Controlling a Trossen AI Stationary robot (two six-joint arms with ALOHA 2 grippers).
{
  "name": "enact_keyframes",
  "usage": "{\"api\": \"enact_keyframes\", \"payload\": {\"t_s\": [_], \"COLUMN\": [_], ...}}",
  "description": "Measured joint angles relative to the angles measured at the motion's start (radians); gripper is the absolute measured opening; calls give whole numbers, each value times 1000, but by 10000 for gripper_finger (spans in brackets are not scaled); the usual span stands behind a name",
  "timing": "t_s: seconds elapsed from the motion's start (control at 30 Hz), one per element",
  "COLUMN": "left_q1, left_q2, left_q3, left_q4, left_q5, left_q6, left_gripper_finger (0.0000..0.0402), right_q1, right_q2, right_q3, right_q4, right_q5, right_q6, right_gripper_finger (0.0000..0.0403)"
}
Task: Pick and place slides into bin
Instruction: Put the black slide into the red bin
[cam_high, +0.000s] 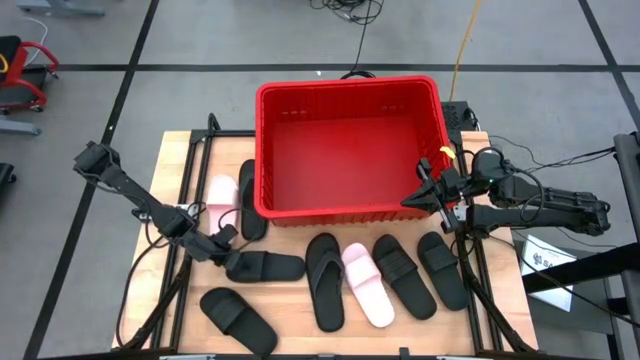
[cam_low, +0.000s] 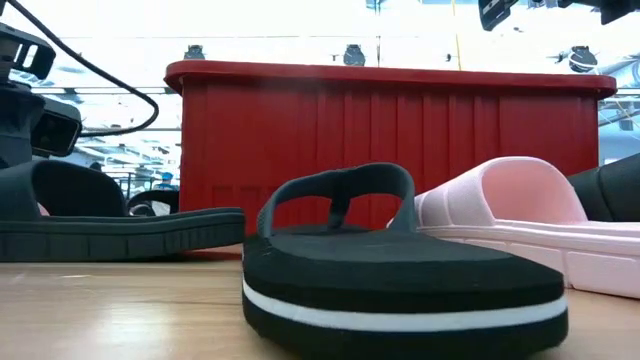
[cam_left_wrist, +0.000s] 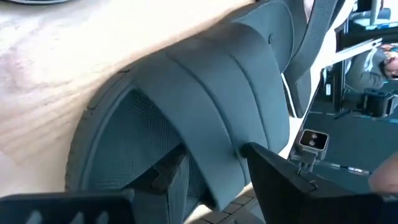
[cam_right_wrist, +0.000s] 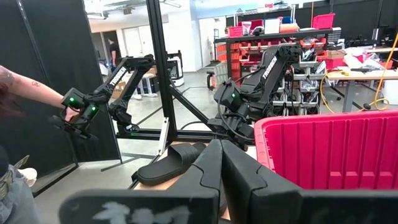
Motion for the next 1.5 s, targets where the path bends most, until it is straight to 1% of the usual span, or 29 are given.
{"api": "enact_keyframes", "payload": {"t_s": [0.17,0.23,0.3,0.47,0.5,0.77,1.17,1.5], "left_q1": [0,0,0,1,1,1,1,1], "left_q2": [0,0,0,0,0,1,1,1], "left_q3": [-1,-1,-2,-2,-2,-2,1,74], "left_q4": [2,1,1,4,5,22,130,130], "left_q5": [-15,-17,-19,-31,-31,-30,-26,2], "left_q6": [7,8,19,52,53,57,61,110], "left_gripper_finger": [153,140,115,21,12,4,2,1], "right_q1": [0,0,0,0,0,0,0,0], "right_q2": [0,0,0,0,0,0,0,0], "right_q3": [0,0,0,0,0,0,0,0], "right_q4": [0,0,0,0,0,0,0,0], "right_q5": [1,1,1,2,2,3,3,3], "right_q6": [0,0,0,0,0,0,0,0], "right_gripper_finger": [0,0,0,0,0,0,0,0]}}
